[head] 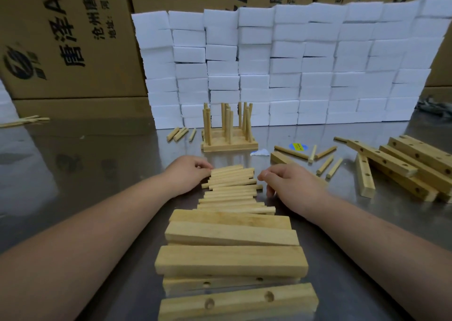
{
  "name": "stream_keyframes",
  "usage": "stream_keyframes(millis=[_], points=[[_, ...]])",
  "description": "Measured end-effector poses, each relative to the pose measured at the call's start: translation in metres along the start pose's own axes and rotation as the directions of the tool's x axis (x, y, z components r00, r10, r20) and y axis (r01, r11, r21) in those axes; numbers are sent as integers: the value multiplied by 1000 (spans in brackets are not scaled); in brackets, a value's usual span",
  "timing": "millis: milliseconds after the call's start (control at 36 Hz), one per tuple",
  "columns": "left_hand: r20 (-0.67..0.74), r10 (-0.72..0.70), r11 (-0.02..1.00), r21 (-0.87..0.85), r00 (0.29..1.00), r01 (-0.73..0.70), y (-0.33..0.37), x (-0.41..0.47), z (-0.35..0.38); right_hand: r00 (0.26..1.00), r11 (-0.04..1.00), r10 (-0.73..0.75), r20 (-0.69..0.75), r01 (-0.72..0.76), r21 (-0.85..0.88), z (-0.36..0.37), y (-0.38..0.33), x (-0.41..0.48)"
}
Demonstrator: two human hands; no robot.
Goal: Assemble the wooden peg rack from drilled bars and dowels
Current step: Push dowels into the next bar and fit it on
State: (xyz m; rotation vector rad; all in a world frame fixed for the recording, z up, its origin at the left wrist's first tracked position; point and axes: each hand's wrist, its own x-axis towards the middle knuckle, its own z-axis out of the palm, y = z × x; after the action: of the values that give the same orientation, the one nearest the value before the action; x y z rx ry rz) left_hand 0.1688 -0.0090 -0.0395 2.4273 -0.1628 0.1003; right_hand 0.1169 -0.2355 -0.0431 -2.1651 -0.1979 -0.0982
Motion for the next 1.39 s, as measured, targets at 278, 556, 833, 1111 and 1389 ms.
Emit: stream_keyframes(millis=[278, 556, 833, 1111, 1389], points=[[-56, 62, 998, 16, 997, -61, -3, -12, 1, 1000, 1000, 2, -8, -2, 17, 0, -1, -1], [11, 44, 999, -25, 999, -44, 0, -12, -2, 994, 998, -38, -106, 32, -56, -1, -3, -2], [20, 48, 999, -13, 999, -48, 0, -12, -3, 924, 859, -70, -376, -136, -494, -10, 2, 5], [14, 45, 998, -45, 999, -45, 0, -12, -1, 977, 771, 87, -195, -190, -607, -11, -2, 4], [-11, 71, 994, -88, 997, -71, -2, -10, -1, 978, 835, 35, -205, -141, -531, -6, 2, 6]])
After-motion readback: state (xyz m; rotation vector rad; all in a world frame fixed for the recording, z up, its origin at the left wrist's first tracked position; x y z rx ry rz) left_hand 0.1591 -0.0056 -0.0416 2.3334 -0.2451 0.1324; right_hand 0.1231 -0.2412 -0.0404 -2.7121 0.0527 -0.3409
